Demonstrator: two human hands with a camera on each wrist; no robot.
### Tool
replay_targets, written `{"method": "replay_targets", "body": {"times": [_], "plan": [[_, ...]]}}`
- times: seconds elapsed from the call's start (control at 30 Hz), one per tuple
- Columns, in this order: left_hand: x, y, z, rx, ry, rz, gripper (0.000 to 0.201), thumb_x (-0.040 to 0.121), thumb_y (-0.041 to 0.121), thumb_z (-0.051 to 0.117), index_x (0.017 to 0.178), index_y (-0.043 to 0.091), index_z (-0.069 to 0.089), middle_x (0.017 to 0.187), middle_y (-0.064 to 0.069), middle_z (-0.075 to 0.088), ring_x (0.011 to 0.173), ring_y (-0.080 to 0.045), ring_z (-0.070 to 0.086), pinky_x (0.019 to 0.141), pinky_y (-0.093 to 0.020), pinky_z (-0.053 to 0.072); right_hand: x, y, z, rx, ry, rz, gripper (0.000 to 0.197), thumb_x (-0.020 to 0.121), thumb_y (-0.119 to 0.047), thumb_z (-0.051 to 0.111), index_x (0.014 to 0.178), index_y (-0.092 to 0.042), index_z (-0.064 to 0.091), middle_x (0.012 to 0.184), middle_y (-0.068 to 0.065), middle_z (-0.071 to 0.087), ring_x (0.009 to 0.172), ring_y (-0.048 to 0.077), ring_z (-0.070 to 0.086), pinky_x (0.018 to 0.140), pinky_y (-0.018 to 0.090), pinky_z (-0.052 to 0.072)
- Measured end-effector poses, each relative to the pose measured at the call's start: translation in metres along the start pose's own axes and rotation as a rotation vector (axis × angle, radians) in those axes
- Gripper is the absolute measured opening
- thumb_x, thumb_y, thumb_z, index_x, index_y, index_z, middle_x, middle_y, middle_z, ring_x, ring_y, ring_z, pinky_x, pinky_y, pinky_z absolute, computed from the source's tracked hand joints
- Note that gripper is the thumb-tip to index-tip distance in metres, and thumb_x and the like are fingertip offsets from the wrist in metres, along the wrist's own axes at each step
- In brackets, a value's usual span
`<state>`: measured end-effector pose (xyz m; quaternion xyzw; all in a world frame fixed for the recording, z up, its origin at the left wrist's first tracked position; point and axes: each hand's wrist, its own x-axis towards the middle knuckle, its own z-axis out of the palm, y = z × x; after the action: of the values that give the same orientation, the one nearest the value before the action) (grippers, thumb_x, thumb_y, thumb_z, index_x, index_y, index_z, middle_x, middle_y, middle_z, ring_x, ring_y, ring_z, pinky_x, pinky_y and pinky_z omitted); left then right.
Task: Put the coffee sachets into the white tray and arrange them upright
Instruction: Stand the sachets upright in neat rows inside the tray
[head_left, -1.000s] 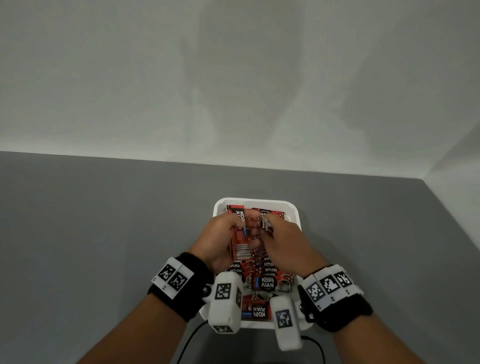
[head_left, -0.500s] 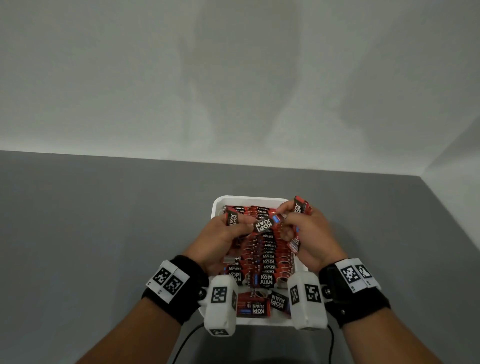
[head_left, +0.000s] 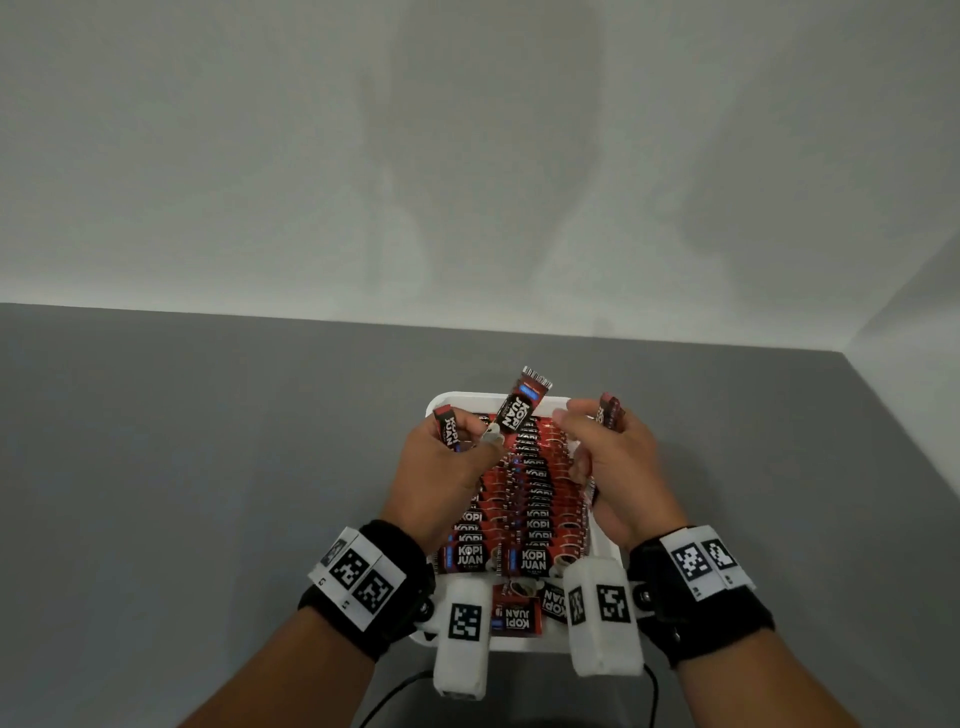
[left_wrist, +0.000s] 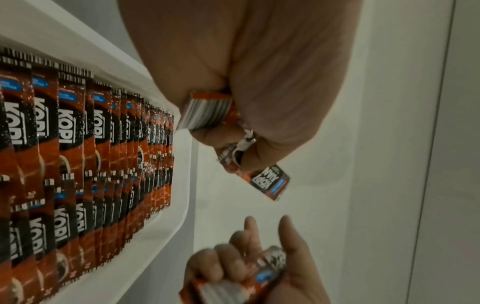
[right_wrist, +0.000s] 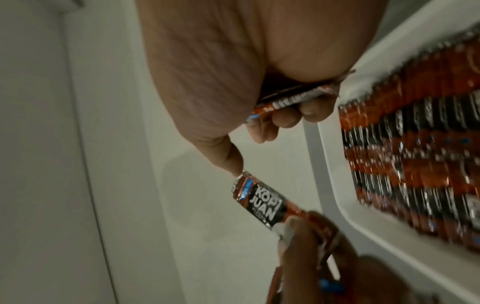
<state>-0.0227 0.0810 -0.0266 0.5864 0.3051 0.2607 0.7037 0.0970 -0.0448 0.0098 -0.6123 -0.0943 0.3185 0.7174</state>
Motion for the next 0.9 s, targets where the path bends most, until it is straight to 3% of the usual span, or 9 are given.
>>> {"method": "replay_targets", "body": {"times": [0.1,0.2,0.3,0.37,0.43,0.57,0.67,0.8,0.9], "plan": [[-0.005,-0.003,0.011,0.171,-0.029,0.122,0.013,0.086,0.014,0.078,0.079,0.015,0.066,0.075,-0.004,0.068,0.068,-0.019,0.061,0.069,-0.04,0.054,-0.005,-0.003,0.014,0.073,-0.084,0.056,0.01,0.092,-0.013,0.071,0.085,-0.011,0.065,0.06,-0.001,0.064,0.043,0.006,0.058,0.04,0.019,0.044],[-0.012,-0.002,0.023,0.208,-0.175,0.119,0.014,0.084,0.002,0.075,0.08,0.013,0.068,0.079,-0.006,0.072,0.072,-0.024,0.068,0.073,-0.038,0.059,-0.001,0.0,0.028,0.008,-0.05,0.065,0.018,0.092,-0.01,0.07,0.077,-0.013,0.061,0.061,-0.001,0.064,0.052,0.01,0.064,0.052,0.026,0.053],[-0.012,0.001,0.021,-0.08,-0.246,-0.107,0.031,0.089,-0.006,0.055,0.093,0.016,0.076,0.081,-0.009,0.066,0.065,-0.018,0.061,0.059,-0.029,0.049,0.007,0.001,0.029,0.008,0.012,0.078,0.023,0.095,0.006,0.052,0.081,-0.012,0.05,0.05,-0.001,0.051,0.044,0.01,0.056,0.046,0.024,0.049],[-0.011,0.007,0.017,-0.359,-0.282,-0.292,0.047,0.08,-0.005,0.039,0.114,0.002,0.071,0.084,-0.014,0.067,0.061,-0.017,0.059,0.054,-0.026,0.043,0.009,0.003,0.023,-0.075,0.007,0.061,0.024,0.096,0.003,0.048,0.081,-0.014,0.051,0.052,-0.001,0.047,0.047,0.016,0.049,0.044,0.026,0.044],[-0.009,0.011,0.011,-0.442,-0.302,-0.347,0.055,0.079,-0.005,0.03,0.122,-0.007,0.064,0.073,-0.012,0.066,0.051,-0.016,0.053,0.048,-0.024,0.04,0.002,-0.002,0.021,-0.172,-0.061,0.022,0.018,0.1,-0.002,0.05,0.087,-0.013,0.054,0.051,-0.002,0.052,0.048,0.019,0.045,0.044,0.026,0.04],[-0.007,0.012,0.008,-0.324,-0.32,-0.273,0.039,0.087,-0.016,0.034,0.114,-0.003,0.059,0.074,-0.017,0.065,0.055,-0.023,0.054,0.054,-0.03,0.047,-0.01,-0.008,0.022,-0.207,-0.223,-0.018,0.004,0.098,-0.004,0.06,0.096,-0.001,0.062,0.047,-0.009,0.058,0.038,0.006,0.051,0.041,0.018,0.043],[-0.006,0.006,0.01,-0.174,-0.273,-0.195,0.024,0.088,-0.016,0.052,0.107,-0.002,0.054,0.077,-0.014,0.068,0.064,-0.026,0.059,0.06,-0.035,0.05,-0.006,-0.002,0.024,-0.315,-0.216,-0.055,0.012,0.092,0.0,0.065,0.089,-0.01,0.069,0.053,-0.012,0.062,0.042,-0.001,0.054,0.045,0.015,0.043],[-0.007,0.005,0.002,-0.247,-0.324,-0.3,0.007,0.08,0.013,0.064,0.085,0.011,0.059,0.078,-0.009,0.063,0.063,-0.02,0.057,0.056,-0.03,0.042,0.003,-0.001,0.015,-0.21,-0.129,-0.011,0.029,0.093,0.007,0.058,0.077,-0.016,0.063,0.055,0.003,0.054,0.044,0.017,0.045,0.042,0.022,0.038],[-0.003,0.0,-0.006,-0.209,-0.271,-0.274,0.011,0.071,0.005,0.067,0.074,0.015,0.063,0.077,-0.012,0.058,0.063,-0.022,0.051,0.058,-0.03,0.04,0.009,0.0,0.005,-0.14,-0.11,0.03,0.025,0.09,0.002,0.061,0.078,-0.018,0.071,0.071,0.016,0.056,0.049,0.02,0.042,0.047,0.026,0.036]]}}
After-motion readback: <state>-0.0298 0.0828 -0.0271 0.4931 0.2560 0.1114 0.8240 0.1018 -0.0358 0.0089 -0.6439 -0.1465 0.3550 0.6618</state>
